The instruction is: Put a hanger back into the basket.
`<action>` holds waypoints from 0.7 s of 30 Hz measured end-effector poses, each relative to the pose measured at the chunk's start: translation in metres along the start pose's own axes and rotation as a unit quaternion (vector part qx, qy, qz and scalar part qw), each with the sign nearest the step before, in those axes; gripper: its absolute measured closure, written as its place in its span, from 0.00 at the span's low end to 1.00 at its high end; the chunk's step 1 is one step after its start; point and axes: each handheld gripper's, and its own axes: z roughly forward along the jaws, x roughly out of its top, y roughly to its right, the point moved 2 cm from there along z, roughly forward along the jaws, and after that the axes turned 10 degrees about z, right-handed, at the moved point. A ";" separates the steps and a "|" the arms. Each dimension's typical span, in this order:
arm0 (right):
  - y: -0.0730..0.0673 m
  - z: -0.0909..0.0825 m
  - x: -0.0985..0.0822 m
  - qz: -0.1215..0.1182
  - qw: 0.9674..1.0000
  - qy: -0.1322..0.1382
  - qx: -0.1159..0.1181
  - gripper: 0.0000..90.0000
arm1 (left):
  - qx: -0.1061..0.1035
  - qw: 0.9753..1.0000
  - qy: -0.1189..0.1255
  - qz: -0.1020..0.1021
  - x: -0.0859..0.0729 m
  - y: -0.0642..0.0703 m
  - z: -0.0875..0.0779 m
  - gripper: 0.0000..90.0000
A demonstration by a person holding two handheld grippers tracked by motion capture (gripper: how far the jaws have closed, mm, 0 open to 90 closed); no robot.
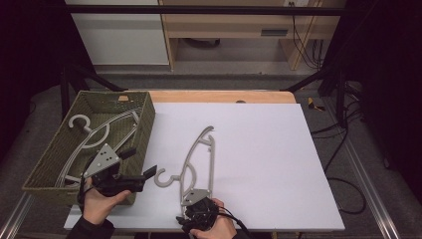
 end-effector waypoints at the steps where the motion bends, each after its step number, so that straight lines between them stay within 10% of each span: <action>1: 0.000 0.000 0.000 -0.002 1.000 0.000 -0.006 0.48 | 0.000 1.000 0.000 -0.001 0.000 0.000 0.000 0.11; 8: 0.002 -0.005 0.000 0.008 1.000 -0.015 0.002 0.72 | 0.001 1.000 -0.004 -0.004 -0.002 -0.001 0.000 0.11; 21: 0.044 -0.041 -0.018 0.070 0.997 -0.041 -0.001 0.85 | 0.001 1.000 -0.009 -0.005 -0.004 0.000 0.002 0.12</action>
